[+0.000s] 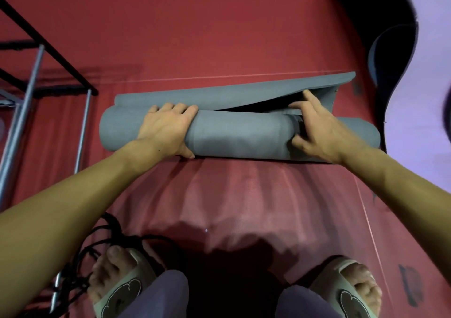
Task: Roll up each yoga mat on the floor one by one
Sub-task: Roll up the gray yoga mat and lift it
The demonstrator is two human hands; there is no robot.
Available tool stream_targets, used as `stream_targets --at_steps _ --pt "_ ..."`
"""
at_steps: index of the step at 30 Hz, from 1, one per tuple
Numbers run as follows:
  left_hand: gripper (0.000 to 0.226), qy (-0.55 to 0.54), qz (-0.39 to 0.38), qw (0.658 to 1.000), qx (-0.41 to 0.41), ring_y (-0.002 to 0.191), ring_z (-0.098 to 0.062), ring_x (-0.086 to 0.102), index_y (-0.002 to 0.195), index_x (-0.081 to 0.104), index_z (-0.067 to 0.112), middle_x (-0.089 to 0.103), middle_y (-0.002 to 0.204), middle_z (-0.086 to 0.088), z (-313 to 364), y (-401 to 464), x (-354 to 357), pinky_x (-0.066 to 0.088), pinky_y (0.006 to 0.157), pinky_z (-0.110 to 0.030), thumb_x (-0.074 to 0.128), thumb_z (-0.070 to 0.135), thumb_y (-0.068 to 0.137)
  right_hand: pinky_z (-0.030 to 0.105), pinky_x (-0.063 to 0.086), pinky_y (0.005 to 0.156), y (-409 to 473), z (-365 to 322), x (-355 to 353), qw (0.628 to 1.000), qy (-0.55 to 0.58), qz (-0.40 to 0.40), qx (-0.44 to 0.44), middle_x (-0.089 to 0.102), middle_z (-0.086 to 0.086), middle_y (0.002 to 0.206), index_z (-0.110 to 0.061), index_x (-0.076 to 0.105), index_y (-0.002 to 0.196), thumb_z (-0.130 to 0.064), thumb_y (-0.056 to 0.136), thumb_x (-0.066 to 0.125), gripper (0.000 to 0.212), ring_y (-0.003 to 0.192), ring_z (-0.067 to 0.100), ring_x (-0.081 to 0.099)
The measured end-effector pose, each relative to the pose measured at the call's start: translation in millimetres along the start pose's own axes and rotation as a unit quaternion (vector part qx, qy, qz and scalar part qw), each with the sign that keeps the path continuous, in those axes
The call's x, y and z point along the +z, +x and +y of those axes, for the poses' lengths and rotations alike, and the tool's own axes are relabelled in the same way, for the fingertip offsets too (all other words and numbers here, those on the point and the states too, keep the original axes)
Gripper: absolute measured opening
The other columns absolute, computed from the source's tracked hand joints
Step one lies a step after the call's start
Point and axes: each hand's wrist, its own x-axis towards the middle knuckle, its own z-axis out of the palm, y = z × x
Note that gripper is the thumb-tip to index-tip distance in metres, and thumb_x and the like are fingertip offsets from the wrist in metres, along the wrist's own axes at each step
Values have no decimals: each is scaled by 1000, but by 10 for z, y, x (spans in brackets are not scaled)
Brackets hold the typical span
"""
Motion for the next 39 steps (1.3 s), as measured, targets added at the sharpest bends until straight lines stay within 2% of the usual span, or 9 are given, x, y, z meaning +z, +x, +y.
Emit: stream_targets --at_steps 5,9,17,20,22,25,29,34,39 --pt "108 0 -5 1000 5 117 -30 59 134 50 29 62 128 2 -36 16 -91 49 93 -50 83 81 45 58 42 108 -33 -78 22 996 -79 -27 -20 44 2 149 -24 40 148 -82 62 68 107 128 34 50" --pt "108 -4 -11 1000 9 114 -29 61 132 52 30 63 124 4 -36 10 -162 50 92 -49 81 83 44 55 44 104 1 -97 32 988 -150 -21 -25 47 -1 148 -27 34 155 -79 56 83 122 129 31 49" --pt "107 2 -55 998 42 110 -24 64 129 52 34 64 116 8 67 -282 -113 52 87 -42 74 89 40 45 50 91 -174 -139 -3 985 -139 -98 -34 50 -13 131 -38 41 140 -87 41 76 116 118 20 50" --pt "108 0 -53 998 43 111 -23 62 133 50 34 63 119 11 100 -429 -8 51 90 -44 73 88 43 50 51 95 -351 -146 90 982 -154 -94 -48 44 -9 136 -35 39 140 -91 44 71 115 121 23 50" --pt "109 -13 -63 997 36 120 -25 60 136 47 34 60 137 7 123 -456 -10 48 96 -46 77 85 44 53 52 95 -372 -144 106 982 -159 -96 -45 35 -4 148 -33 40 140 -89 44 74 116 122 29 52" --pt "121 -35 -108 993 23 147 -28 40 149 38 34 20 172 -10 125 -384 -130 39 109 -49 84 81 47 54 55 93 -268 -124 67 982 -135 -129 -28 -3 2 170 -33 39 138 -84 39 81 119 124 39 53" --pt "125 -54 -129 990 22 158 -28 18 155 34 39 -14 173 -14 58 -316 -176 31 119 -47 85 81 48 53 56 91 -146 -100 13 981 -100 -168 -20 -28 -10 167 -37 36 135 -76 41 90 115 134 37 47" --pt "120 -67 -75 995 6 142 -32 42 158 32 44 -15 174 -8 20 -417 -156 29 122 -46 81 84 55 56 51 104 -144 -60 -1 981 -92 -168 -14 -15 -6 166 -35 28 159 -71 61 87 120 146 37 33" --pt "105 -75 -34 997 -3 143 -31 43 157 38 42 -7 176 -2 36 -461 -175 29 122 -43 81 73 67 44 44 108 -43 -76 -73 981 -86 -174 15 33 3 138 -32 21 165 -67 68 86 122 132 27 36"
